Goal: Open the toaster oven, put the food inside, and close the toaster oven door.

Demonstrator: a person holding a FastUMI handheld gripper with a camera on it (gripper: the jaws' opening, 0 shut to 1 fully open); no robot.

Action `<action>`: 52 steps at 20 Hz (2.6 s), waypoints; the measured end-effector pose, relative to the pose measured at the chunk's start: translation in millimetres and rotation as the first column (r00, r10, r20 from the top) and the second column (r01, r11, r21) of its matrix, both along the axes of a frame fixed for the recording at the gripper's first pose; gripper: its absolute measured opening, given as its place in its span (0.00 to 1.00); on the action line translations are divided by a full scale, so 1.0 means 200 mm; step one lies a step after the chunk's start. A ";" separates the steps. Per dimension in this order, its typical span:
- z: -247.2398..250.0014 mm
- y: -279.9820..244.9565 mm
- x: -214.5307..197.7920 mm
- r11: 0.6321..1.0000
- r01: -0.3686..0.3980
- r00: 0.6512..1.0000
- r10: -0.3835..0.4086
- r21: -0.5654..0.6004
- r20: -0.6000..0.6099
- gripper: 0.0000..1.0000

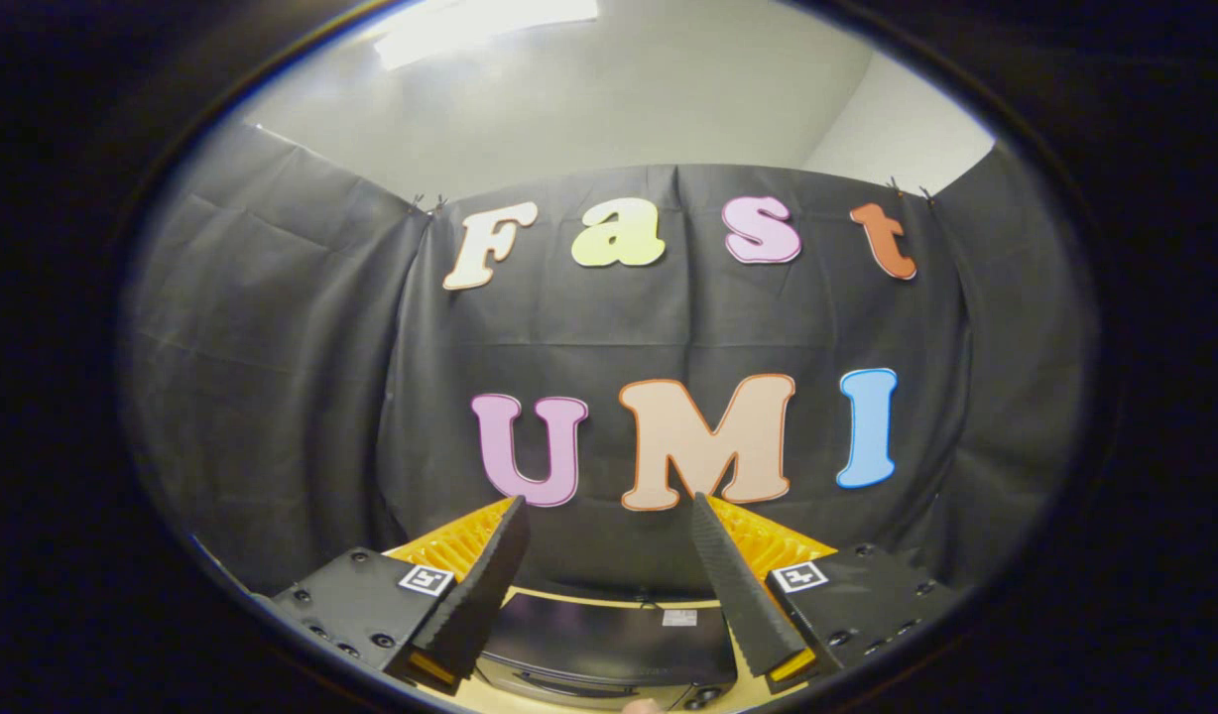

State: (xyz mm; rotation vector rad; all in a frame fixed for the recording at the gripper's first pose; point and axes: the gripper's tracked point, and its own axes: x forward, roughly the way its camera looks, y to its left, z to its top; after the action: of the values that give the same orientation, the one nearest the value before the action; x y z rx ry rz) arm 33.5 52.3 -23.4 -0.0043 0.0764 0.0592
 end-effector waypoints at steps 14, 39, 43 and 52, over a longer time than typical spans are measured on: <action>-0.43 0.10 0.09 0.998 -0.050 0.991 0.045 -0.041 -0.129 1.00; -1.55 -0.05 -0.13 0.977 -0.113 0.866 0.009 -0.178 -0.499 1.00; -1.54 -0.06 -0.23 0.984 -0.104 0.862 0.018 -0.142 -0.507 0.99; -1.61 -0.04 -0.52 0.996 -0.092 0.793 0.078 0.008 -0.605 0.99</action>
State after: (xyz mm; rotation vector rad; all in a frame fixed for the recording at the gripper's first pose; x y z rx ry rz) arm -71.3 43.8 -345.9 -0.0109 0.7261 0.1500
